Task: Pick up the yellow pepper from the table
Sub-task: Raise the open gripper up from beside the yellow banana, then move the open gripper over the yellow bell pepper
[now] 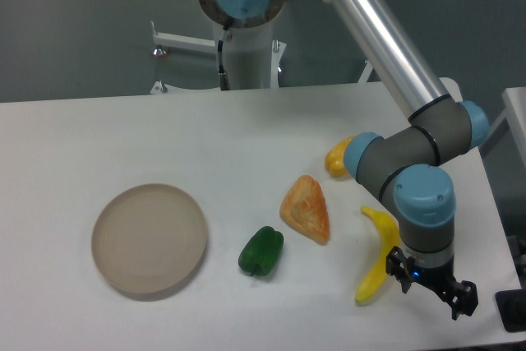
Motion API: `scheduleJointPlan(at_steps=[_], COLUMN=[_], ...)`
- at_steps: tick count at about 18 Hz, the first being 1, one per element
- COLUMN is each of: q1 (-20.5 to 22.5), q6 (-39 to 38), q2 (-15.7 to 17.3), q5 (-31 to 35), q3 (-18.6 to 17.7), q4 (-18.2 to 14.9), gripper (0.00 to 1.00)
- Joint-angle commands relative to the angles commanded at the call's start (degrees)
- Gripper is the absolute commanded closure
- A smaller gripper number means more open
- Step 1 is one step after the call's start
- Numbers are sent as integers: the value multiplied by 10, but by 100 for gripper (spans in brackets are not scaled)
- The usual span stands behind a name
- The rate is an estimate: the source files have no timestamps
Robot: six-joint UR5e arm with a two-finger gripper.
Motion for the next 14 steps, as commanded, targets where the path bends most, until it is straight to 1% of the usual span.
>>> scheduleJointPlan(at_steps=[3, 7, 8, 10, 11, 13, 14], q1=[0, 0, 0, 2, 3, 4, 6], q6=[-1, -1, -1, -3, -4, -5, -5], q2=[3, 16, 19, 33, 42, 64, 77], q5=[0, 2, 2, 2, 2, 2, 2], q3=[-5, -9, -13, -34, -42, -61, -75], q4=[0, -4, -6, -7, -12, -41, -51], gripper=[0, 0, 0, 0, 0, 0, 0])
